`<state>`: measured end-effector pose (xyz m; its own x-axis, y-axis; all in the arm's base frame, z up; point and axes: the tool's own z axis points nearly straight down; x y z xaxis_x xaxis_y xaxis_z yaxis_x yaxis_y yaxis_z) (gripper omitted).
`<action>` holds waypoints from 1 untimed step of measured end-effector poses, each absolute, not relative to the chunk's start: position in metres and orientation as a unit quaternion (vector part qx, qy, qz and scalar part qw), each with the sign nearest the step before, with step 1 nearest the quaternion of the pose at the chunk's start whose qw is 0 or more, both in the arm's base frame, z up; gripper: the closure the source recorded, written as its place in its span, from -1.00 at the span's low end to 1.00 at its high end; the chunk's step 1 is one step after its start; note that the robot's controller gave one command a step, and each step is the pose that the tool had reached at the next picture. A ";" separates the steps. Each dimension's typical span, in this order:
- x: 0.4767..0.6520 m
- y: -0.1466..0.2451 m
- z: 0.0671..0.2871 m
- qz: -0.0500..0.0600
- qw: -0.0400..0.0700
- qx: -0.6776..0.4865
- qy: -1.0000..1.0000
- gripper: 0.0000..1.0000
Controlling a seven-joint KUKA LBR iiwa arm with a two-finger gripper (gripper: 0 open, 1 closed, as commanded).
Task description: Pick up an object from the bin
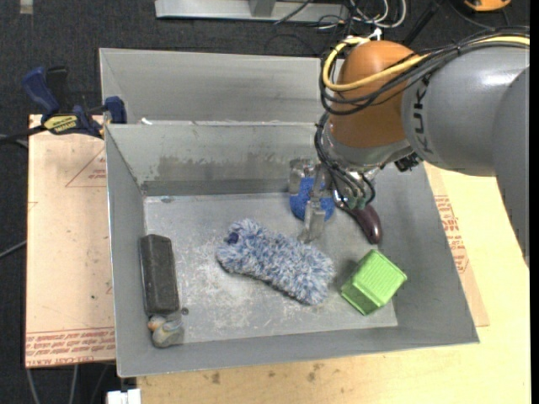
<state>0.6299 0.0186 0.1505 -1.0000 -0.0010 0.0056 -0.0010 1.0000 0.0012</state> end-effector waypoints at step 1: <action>0.631 0.019 0.156 -0.001 -0.001 0.000 -1.000 -1.00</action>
Offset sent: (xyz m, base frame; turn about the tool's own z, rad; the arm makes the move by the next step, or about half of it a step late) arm -0.0412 0.0545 -0.0805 0.1442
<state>0.6314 0.0186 0.1558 -1.0000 -0.0006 -0.0018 -0.0006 1.0000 0.0014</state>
